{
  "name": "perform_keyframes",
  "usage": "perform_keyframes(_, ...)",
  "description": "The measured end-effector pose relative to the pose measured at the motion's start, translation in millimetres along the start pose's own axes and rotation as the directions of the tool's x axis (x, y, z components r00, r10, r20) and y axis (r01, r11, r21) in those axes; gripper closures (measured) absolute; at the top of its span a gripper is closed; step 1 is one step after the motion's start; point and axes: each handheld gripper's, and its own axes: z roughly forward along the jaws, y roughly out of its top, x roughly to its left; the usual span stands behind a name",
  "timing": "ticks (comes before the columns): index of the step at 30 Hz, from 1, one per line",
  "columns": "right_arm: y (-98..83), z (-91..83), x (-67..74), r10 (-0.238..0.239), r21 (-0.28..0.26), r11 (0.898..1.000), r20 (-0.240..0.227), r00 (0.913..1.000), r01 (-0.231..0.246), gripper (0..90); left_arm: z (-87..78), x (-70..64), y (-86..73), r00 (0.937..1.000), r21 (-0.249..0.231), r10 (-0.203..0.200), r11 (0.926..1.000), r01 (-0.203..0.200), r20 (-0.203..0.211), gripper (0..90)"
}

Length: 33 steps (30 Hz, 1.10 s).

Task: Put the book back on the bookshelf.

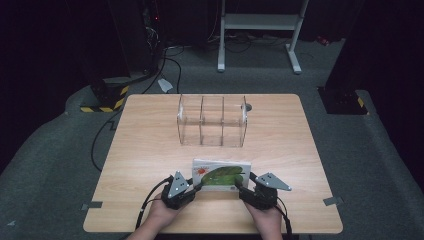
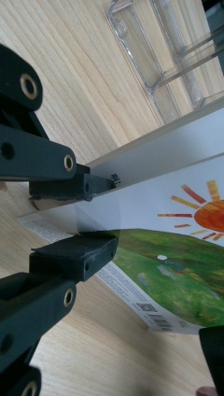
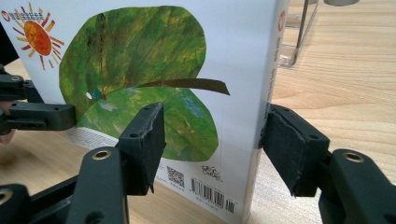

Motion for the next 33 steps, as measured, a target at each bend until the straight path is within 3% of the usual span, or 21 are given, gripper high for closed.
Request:
perform_keyframes(8, -0.5, -5.2, 1.2, -0.017, -0.023, 1.000, -0.015, 0.9997, 0.017, 39.6, -9.0, -3.5, -4.3, 0.9998, 0.036, 0.019, 0.9992, -0.018, -0.004, 68.4)
perform_keyframes(15, 0.7, -9.3, 0.1, -0.022, -0.047, 0.999, -0.017, 0.9996, 0.021, 39.5, -11.2, 0.8, -5.0, 0.9997, 0.035, -0.022, 0.9991, 0.022, -0.013, 53.5)
perform_keyframes(21, -0.3, -9.1, -0.8, -0.011, -0.050, 0.999, -0.005, 0.9999, 0.011, 39.7, -8.8, 2.1, -4.6, 0.9990, 0.022, -0.021, 0.9995, 0.022, -0.040, 64.8)
perform_keyframes(25, 0.2, -10.3, 0.7, -0.021, -0.062, 0.998, -0.006, 0.9998, 0.020, 40.7, -5.9, 1.6, -7.2, 0.9988, 0.054, 0.005, 0.9985, -0.002, -0.049, 71.4)
perform_keyframes(33, 1.4, -13.1, 2.9, -0.028, -0.083, 0.996, -0.012, 0.9995, 0.027, 40.9, -2.2, -0.3, -8.7, 0.9977, 0.067, 0.010, 0.9978, -0.006, -0.067, 72.8)
